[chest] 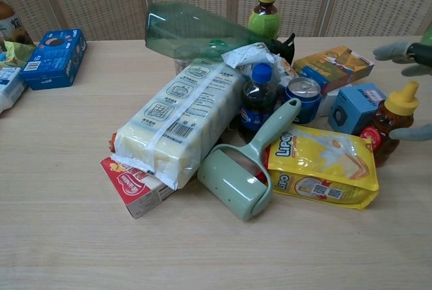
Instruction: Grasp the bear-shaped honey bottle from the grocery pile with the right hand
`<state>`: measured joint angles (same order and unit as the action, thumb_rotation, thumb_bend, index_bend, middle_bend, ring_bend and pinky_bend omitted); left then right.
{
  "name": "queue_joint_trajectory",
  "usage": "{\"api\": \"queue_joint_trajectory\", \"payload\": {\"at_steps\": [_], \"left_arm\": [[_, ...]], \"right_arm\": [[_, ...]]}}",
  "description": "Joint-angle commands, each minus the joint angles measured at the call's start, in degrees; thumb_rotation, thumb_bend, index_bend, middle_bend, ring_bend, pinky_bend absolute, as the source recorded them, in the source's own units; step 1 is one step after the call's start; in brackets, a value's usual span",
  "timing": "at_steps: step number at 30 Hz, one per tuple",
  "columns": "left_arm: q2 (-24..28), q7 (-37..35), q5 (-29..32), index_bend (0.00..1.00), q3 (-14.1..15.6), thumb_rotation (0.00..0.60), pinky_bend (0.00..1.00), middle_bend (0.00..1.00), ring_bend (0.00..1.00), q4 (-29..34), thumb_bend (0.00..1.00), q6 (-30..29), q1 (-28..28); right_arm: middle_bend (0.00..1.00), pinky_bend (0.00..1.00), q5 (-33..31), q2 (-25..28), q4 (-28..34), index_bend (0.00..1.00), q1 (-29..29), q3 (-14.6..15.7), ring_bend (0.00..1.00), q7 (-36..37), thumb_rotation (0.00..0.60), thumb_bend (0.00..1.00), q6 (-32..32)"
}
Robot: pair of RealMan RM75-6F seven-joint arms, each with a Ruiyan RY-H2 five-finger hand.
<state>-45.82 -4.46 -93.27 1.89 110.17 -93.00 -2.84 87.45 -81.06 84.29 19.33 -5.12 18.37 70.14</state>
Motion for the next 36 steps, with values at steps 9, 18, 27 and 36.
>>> {"api": "queue_joint_trajectory", "payload": {"at_steps": [9, 18, 27, 36], "left_arm": [[0.00, -0.01, 0.43, 0.03, -0.12, 0.600, 0.00, 0.00, 0.00, -0.07, 0.00, 0.42, 0.15], [-0.11, 0.41, 0.34, 0.03, -0.09, 0.600, 0.00, 0.00, 0.00, 0.09, 0.00, 0.49, 0.14], [0.01, 0.30, 0.41, 0.04, -0.07, 0.600, 0.00, 0.00, 0.00, 0.10, 0.00, 0.28, -0.05], [0.56, -1.42, 0.62, 0.04, -0.16, 0.600, 0.00, 0.00, 0.00, 0.17, 0.00, 0.08, -0.12]], "right_arm": [[0.00, 0.00, -3.41, -3.76, -8.13, 0.00, 1.53, -1.39, 0.00, 7.82, 0.600, 0.00, -2.54], [0.00, 0.00, -2.86, -5.45, -13.82, 0.00, -0.07, -1.50, 0.00, 21.38, 0.600, 0.00, 0.71], [0.00, 0.00, -1.37, -10.22, -18.70, 0.00, -0.65, 0.27, 0.00, 27.79, 0.600, 0.00, 1.85], [0.00, 0.00, -1.70, -13.75, -21.87, 0.00, 0.79, -0.30, 0.00, 28.25, 0.600, 0.00, 0.69]]}}
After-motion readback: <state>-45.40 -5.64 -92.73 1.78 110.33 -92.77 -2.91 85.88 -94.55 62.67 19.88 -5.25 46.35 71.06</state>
